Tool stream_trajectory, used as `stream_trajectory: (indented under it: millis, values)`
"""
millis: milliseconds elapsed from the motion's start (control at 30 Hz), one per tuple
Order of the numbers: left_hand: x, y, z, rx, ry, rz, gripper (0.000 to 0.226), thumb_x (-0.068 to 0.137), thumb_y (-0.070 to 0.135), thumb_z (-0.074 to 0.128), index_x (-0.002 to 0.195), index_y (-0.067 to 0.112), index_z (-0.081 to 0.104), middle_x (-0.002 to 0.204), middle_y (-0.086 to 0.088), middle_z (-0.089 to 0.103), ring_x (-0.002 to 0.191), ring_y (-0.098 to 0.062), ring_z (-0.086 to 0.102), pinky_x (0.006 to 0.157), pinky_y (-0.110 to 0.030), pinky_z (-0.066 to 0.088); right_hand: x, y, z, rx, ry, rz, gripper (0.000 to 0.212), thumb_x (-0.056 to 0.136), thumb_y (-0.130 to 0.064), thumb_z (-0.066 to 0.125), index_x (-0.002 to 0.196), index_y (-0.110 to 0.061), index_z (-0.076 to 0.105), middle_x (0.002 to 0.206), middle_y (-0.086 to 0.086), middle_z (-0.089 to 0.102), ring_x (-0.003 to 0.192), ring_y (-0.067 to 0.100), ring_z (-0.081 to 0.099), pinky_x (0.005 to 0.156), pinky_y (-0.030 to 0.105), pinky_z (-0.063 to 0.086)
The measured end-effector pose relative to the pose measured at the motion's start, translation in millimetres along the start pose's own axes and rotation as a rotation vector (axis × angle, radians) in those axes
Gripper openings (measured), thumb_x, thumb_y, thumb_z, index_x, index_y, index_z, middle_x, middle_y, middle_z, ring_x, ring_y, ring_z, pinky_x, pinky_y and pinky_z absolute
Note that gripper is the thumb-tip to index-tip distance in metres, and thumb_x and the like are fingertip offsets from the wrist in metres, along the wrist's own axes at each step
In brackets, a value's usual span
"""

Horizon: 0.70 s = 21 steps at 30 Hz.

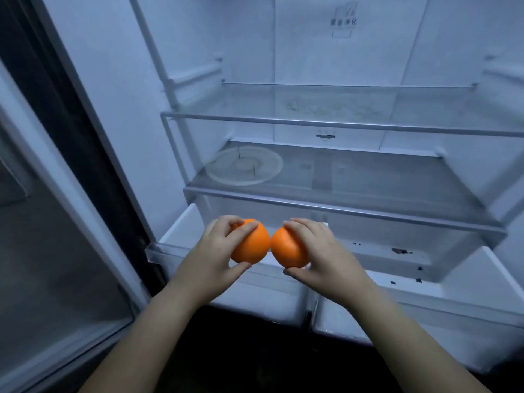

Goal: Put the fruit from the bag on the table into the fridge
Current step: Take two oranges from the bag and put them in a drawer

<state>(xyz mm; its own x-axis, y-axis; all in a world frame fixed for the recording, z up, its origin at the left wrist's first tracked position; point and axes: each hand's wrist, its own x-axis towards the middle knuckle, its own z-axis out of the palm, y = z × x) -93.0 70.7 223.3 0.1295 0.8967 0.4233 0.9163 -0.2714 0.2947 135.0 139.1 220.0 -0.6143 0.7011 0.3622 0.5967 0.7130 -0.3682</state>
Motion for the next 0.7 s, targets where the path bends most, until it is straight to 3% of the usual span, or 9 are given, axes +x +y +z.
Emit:
stream_trajectory:
  millis: [167, 300, 500, 700]
  values:
    - [37.6, -62.1, 7.2, 0.034, -0.103, 0.087, 0.076, 0.073, 0.027, 0.076, 0.137, 0.035, 0.036, 0.129, 0.005, 0.038, 0.118, -0.016, 0.038, 0.086, -0.034, 0.048, 42.1, 18.5, 18.9, -0.043, -0.107, -0.005, 0.078, 0.075, -0.026, 0.069, 0.143, -0.023, 0.033, 0.145, -0.004, 0.035, 0.131, 0.019, 0.032, 0.103, 0.026, 0.033]
    - [57.2, -91.9, 21.3, 0.09, -0.24, 0.127, 0.077, 0.07, 0.028, 0.078, 0.131, 0.04, 0.034, 0.127, 0.004, 0.04, 0.117, -0.016, 0.037, 0.078, -0.038, 0.051, 66.4, 29.5, 32.9, -0.103, -0.246, 0.026, 0.079, 0.076, -0.02, 0.066, 0.144, -0.026, 0.028, 0.143, -0.004, 0.03, 0.131, 0.018, 0.029, 0.101, 0.033, 0.038]
    - [74.9, -118.5, 43.1, 0.095, -0.399, 0.143, 0.074, 0.067, 0.032, 0.08, 0.131, 0.037, 0.042, 0.127, 0.006, 0.038, 0.118, -0.015, 0.035, 0.086, -0.037, 0.047, 91.8, 38.9, 55.9, -0.193, -0.422, 0.06, 0.086, 0.072, -0.033, 0.076, 0.143, -0.027, 0.026, 0.138, -0.002, 0.032, 0.125, 0.02, 0.033, 0.094, 0.035, 0.042]
    - [84.3, -130.0, 61.4, 0.055, -0.552, 0.023, 0.071, 0.067, 0.037, 0.078, 0.127, 0.035, 0.041, 0.13, 0.008, 0.035, 0.122, -0.014, 0.03, 0.091, -0.041, 0.047, 102.3, 43.2, 78.9, -0.249, -0.503, 0.083, 0.084, 0.072, -0.04, 0.075, 0.14, -0.026, 0.027, 0.133, 0.001, 0.032, 0.121, 0.022, 0.037, 0.087, 0.034, 0.045]
